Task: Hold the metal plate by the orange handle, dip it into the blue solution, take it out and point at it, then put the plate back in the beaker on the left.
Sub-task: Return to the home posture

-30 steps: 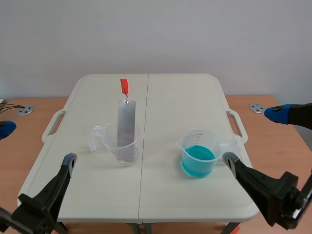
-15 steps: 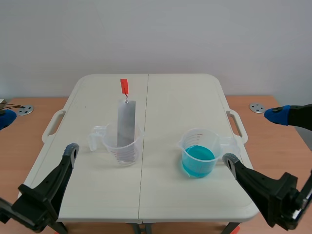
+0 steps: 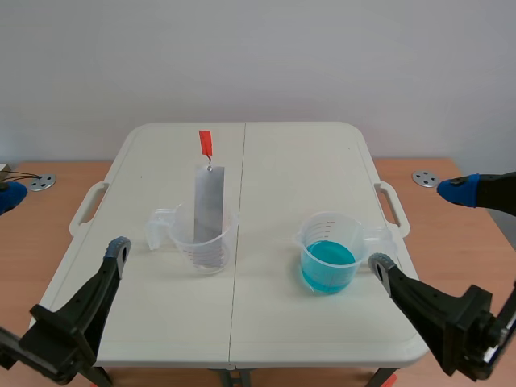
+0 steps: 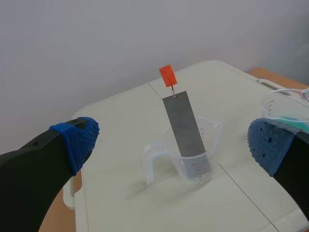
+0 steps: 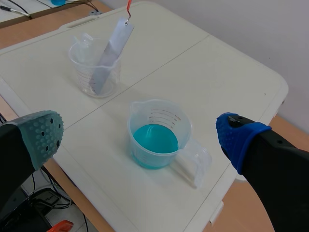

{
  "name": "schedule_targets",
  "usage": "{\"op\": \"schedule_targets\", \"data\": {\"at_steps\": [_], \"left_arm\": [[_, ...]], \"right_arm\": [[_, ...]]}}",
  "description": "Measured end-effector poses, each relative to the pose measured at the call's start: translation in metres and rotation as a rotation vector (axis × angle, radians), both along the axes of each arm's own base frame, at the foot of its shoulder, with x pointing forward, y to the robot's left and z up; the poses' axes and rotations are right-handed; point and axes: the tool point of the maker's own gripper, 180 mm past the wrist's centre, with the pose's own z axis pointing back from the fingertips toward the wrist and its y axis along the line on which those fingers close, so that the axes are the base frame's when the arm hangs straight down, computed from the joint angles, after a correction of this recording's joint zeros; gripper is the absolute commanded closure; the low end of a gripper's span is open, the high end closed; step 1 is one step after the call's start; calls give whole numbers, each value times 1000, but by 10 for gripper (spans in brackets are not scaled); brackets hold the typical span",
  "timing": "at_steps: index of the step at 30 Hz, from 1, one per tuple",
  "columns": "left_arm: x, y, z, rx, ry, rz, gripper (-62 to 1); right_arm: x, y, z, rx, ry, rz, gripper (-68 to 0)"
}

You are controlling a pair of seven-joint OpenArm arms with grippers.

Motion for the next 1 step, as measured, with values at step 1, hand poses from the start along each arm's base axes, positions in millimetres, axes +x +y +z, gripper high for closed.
{"op": "schedule_targets", "data": {"at_steps": [1], "left_arm": [[0, 0, 0, 0, 0, 0, -623]], "right_arm": [[0, 0, 0, 0, 0, 0, -663]]}}
